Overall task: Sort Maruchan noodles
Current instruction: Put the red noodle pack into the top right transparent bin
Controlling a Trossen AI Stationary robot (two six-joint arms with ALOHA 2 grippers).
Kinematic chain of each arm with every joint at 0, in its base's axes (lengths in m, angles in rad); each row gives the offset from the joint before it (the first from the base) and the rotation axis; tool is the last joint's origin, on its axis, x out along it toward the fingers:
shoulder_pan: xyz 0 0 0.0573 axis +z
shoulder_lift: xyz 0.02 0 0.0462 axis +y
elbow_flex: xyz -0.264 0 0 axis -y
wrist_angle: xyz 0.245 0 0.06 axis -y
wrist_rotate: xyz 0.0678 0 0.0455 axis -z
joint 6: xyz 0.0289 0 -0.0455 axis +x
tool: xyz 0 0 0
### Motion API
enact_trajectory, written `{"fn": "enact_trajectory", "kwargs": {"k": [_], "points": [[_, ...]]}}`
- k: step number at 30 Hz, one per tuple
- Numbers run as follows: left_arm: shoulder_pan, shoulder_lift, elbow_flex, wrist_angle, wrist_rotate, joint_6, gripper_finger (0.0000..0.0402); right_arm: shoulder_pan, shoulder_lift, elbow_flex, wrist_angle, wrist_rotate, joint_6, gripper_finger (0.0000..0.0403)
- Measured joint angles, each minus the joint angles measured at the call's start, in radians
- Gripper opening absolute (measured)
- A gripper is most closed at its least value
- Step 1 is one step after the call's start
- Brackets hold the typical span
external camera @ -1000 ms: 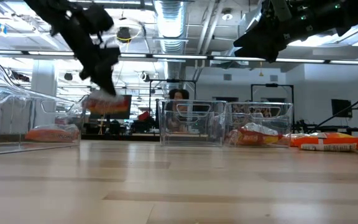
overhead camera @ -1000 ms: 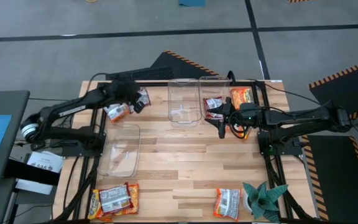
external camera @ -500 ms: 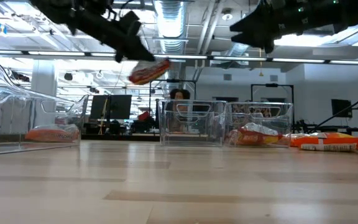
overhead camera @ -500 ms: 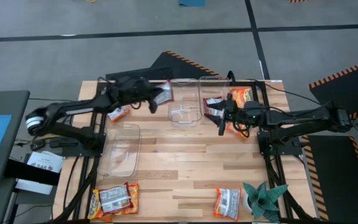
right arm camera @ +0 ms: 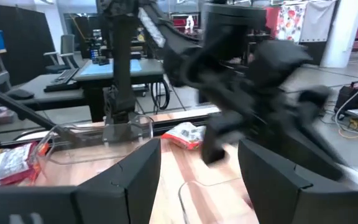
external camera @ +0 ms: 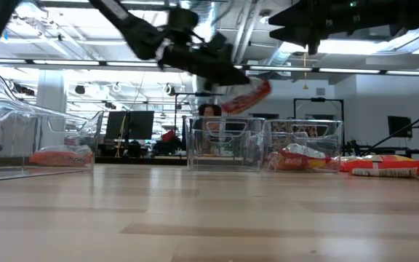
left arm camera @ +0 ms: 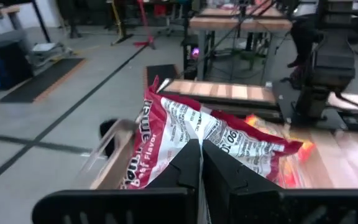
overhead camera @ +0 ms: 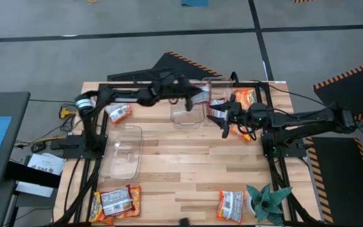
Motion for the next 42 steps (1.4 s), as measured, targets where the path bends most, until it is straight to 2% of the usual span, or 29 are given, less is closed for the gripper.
{"fn": "enact_trajectory", "kwargs": {"k": [8, 14, 18, 23, 27, 31, 34, 37, 39, 42], "points": [[-0.019, 0.244, 0.292, -0.021, 0.097, 0.001, 0.0, 0.02, 0.0, 0.0, 0.013, -0.002, -0.024, 0.0239], [-0.027, 0.325, 0.393, -0.041, 0.086, -0.001, 0.0006, 0.02, 0.0, 0.0, 0.021, -0.002, -0.023, 0.0239], [-0.024, 0.319, 0.41, -0.097, 0.059, 0.022, 0.0045, 0.02, 0.0, 0.0, 0.021, -0.002, -0.023, 0.0239], [-0.009, 0.296, 0.448, -0.183, 0.059, -0.006, 0.0129, 0.02, 0.0, 0.0, 0.02, -0.002, -0.023, 0.0239], [0.012, 0.214, 0.494, -0.415, 0.062, 0.033, 0.0188, 0.02, 0.0, 0.0, 0.013, -0.002, -0.024, 0.0239], [0.039, 0.075, 0.502, -0.672, 0.069, 0.073, 0.0214, 0.02, 0.0, 0.0, 0.011, -0.002, -0.026, 0.0239], [0.055, -0.034, 0.479, -0.832, 0.127, 0.085, 0.0216, 0.02, 0.0, 0.0, 0.006, -0.002, -0.026, 0.0239], [0.055, -0.153, 0.366, -0.86, 0.172, 0.085, 0.021, 0.02, 0.0, 0.0, 0.003, -0.002, -0.025, 0.0239], [0.045, -0.238, 0.246, -0.816, 0.176, 0.084, 0.0205, 0.02, 0.0, 0.0, 0.002, -0.002, -0.023, 0.0239], [0.032, -0.384, -0.004, -0.655, 0.169, 0.066, 0.0196, 0.02, 0.0, 0.0, -0.007, -0.002, -0.023, 0.0239]]}}
